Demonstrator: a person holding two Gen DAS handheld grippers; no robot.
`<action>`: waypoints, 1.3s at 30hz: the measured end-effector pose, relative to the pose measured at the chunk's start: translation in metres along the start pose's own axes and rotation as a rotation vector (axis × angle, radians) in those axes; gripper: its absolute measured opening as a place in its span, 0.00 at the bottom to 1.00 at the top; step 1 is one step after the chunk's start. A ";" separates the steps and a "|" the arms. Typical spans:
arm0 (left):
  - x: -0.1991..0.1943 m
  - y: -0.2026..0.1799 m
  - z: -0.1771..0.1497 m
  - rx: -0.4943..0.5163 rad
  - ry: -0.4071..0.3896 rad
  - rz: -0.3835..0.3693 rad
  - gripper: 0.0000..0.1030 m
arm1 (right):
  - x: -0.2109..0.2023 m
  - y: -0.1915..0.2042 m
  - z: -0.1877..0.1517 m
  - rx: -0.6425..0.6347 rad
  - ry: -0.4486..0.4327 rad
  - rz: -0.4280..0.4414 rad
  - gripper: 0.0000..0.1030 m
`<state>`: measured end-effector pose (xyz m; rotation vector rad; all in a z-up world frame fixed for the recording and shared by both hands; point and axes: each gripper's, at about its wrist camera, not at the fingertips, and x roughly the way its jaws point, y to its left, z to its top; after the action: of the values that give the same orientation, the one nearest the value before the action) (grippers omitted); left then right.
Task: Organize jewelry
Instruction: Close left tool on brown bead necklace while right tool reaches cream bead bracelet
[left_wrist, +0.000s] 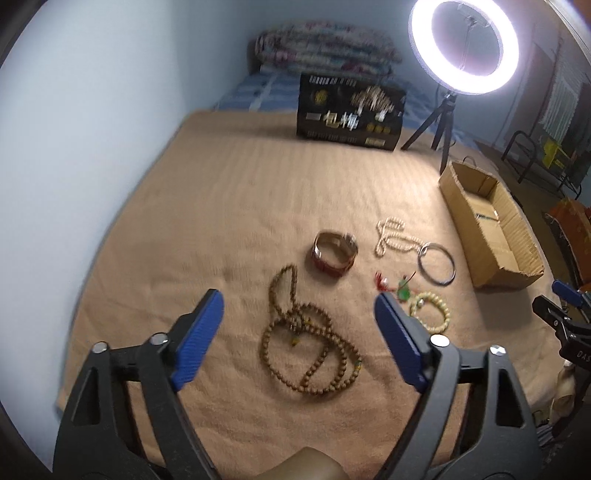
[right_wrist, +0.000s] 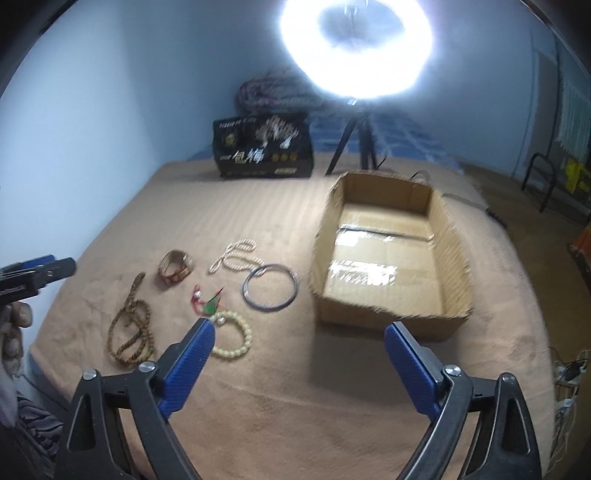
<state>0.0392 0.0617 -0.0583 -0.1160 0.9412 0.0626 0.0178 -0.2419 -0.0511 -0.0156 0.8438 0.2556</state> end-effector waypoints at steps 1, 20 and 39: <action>0.005 0.002 -0.001 -0.007 0.019 -0.010 0.79 | 0.004 0.000 -0.001 0.003 0.016 0.016 0.88; 0.105 0.042 -0.006 -0.242 0.326 -0.076 0.71 | 0.077 0.033 -0.006 -0.073 0.242 0.154 0.54; 0.134 0.036 -0.014 -0.220 0.372 -0.040 0.42 | 0.125 0.023 -0.012 0.032 0.347 0.198 0.37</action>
<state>0.1030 0.0957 -0.1770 -0.3595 1.3013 0.1103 0.0829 -0.1936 -0.1497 0.0557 1.1968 0.4332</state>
